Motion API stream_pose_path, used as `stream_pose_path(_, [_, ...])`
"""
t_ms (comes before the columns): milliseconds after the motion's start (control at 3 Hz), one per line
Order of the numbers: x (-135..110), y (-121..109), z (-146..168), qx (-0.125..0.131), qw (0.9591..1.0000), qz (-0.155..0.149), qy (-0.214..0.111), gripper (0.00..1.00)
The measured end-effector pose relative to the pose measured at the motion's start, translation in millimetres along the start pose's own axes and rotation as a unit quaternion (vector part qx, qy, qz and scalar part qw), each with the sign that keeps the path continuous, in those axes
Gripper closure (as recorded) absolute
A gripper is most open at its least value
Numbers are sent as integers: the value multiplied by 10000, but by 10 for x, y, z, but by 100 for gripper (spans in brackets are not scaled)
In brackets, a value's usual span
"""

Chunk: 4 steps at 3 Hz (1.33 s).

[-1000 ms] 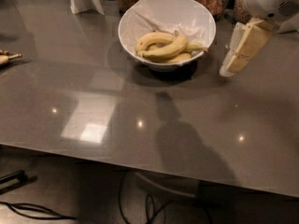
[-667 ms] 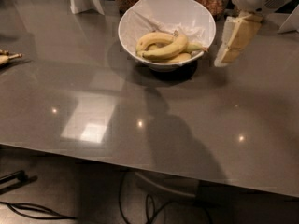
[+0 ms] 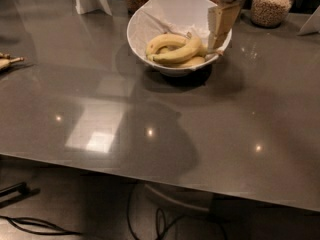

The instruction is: Pick banana from white bowl

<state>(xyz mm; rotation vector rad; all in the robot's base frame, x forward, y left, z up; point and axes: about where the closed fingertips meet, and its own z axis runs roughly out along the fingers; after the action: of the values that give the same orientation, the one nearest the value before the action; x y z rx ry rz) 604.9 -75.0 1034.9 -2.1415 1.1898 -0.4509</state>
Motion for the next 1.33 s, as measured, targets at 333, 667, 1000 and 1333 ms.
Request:
stream_pose_path(333, [8, -199, 354, -150, 9970, -738, 151, 0])
stream_pose_path(667, [-13, -223, 382, -154, 9963, -828, 163, 0])
stream_pose_path(1000, [88, -197, 506, -295, 9927, -1107, 385, 0])
stream_pose_path(1333, [201, -155, 651, -507, 9871, -1394, 595, 0])
